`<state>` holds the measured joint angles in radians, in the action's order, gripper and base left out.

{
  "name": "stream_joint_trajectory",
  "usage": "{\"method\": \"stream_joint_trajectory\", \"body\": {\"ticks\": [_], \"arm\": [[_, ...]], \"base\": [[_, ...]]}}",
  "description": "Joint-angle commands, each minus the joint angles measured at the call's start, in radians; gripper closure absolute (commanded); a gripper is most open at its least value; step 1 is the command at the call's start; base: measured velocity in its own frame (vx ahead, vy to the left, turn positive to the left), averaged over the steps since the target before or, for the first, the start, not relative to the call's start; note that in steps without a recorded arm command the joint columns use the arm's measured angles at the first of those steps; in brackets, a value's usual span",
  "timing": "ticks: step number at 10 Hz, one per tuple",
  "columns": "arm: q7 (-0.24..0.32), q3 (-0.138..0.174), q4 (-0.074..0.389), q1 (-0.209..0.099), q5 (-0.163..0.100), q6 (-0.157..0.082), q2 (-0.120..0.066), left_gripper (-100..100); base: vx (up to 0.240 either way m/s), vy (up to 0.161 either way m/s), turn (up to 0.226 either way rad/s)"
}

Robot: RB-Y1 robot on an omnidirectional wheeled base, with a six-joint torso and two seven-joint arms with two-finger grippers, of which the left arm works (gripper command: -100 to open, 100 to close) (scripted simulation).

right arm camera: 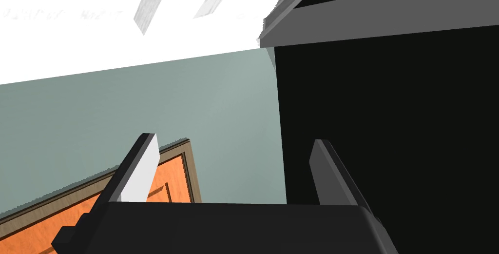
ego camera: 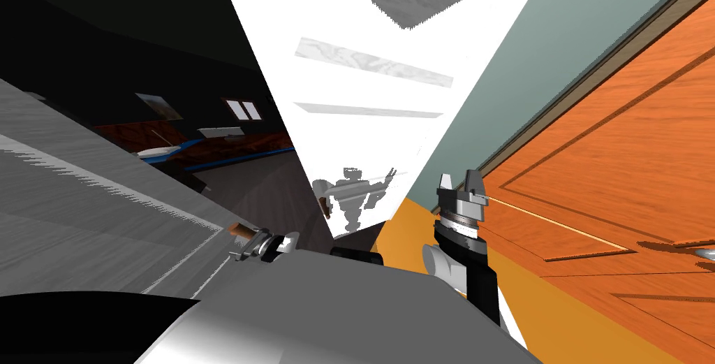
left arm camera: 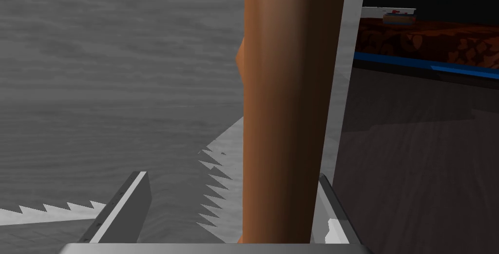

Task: Push the door open

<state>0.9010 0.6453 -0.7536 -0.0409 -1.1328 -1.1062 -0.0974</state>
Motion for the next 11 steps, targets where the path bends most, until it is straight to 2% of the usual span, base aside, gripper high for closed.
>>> {"method": "stream_joint_trajectory", "body": {"ticks": [1,3,5,11], "arm": [[-0.009,0.029,-0.006,0.024,-0.010,-0.029,0.001,100],[-0.009,0.029,-0.006,0.024,-0.010,-0.029,0.001,100],[-0.019,0.052,-0.018,0.029,-0.022,-0.040,0.008,100],[-0.034,0.086,-0.037,0.037,-0.039,-0.057,0.020,100]], "base": [[-0.001,0.039,-0.062],[-0.008,0.041,0.002],[0.007,0.053,-0.093],[0.001,0.057,-0.041]]}}
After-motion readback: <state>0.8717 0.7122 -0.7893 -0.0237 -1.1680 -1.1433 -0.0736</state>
